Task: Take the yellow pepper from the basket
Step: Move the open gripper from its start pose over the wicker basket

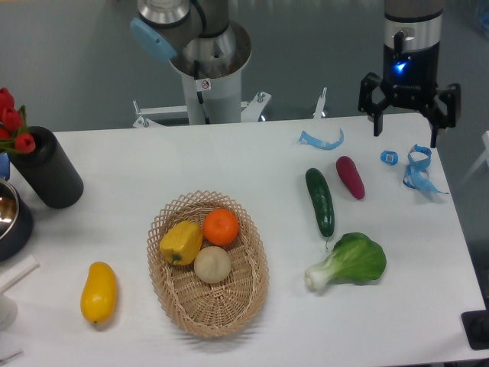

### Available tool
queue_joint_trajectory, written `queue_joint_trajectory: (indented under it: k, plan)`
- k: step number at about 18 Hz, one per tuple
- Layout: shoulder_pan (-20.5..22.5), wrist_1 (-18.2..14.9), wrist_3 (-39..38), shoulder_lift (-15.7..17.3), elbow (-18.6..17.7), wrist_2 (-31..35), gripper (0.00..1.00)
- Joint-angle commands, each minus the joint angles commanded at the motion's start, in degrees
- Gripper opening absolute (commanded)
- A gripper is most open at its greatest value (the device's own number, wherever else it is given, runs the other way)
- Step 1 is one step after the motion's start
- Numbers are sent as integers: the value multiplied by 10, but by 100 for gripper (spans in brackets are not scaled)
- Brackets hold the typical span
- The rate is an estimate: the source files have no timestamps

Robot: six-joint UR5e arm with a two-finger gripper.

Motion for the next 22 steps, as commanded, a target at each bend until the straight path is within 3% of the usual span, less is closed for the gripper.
queue_joint_trajectory:
  k: [6, 13, 20, 22]
  plan:
    - [-3, 4, -1, 1, -11, 4, 100]
    - [-2, 6, -10, 16, -67, -10, 100]
    - [-14, 6, -75, 34, -119, -15, 100]
    - [-43, 5, -110, 33, -129, -15, 100]
